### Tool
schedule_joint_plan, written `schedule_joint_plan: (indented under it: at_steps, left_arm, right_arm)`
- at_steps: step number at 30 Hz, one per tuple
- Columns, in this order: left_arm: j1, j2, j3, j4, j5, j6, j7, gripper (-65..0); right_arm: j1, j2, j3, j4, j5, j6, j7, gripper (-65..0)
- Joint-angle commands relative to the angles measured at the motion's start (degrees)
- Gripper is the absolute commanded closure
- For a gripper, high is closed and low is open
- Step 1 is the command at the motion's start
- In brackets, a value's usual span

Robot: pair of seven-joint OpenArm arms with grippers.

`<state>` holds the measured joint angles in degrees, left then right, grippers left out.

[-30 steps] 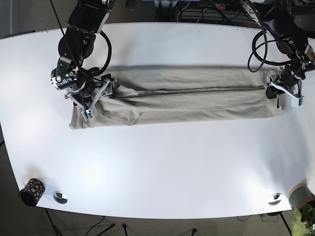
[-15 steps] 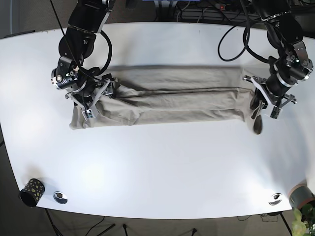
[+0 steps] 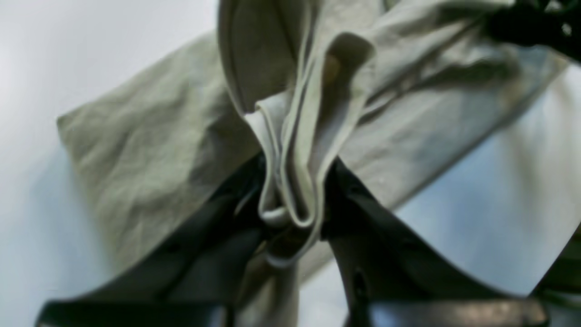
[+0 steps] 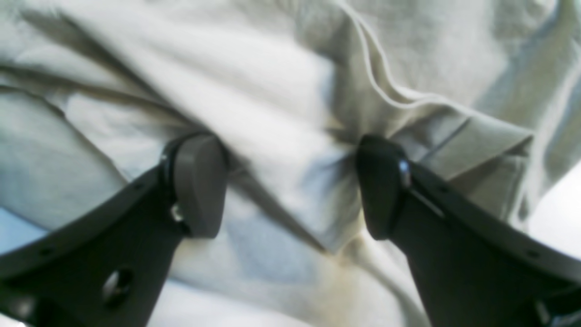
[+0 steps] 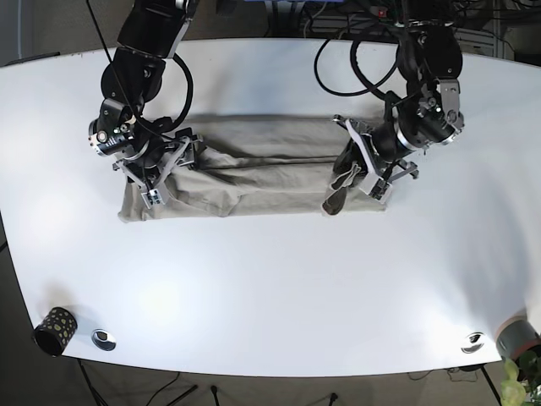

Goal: Fold the T-shirt properly
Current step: 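Carry the strip end with the left gripper toward the right gripper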

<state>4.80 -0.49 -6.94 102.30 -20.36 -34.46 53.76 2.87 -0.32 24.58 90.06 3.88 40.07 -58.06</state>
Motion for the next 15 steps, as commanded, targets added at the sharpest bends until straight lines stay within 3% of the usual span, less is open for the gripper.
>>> schedule_joint_plan:
  at_steps: [1,10,12,15]
  left_arm:
    - [-2.03,1.06,-0.14,-1.86,-0.87,1.27,-1.58,-0.3]
    - [-5.19,2.38,1.36,-7.14,-0.87,3.64,-1.58,-0.8]
    - [-5.54,2.38,3.29,-7.58,-0.87,3.73,-1.58,-5.6]
    - [-5.63,2.29,4.87,-7.58,-0.87,3.91,-1.58,-20.6]
  right_arm:
    - [0.86,0.27,-0.01,0.36,0.65,-0.07,0.61,-42.2]
    - [0.77,0.27,0.26,-0.61,0.65,-0.07,0.61,-42.2]
    - [0.77,0.27,0.26,-0.52,0.65,-0.07,0.61,-42.2]
    - [0.77,0.27,0.26,-0.52,0.65,-0.07,0.61,-42.2]
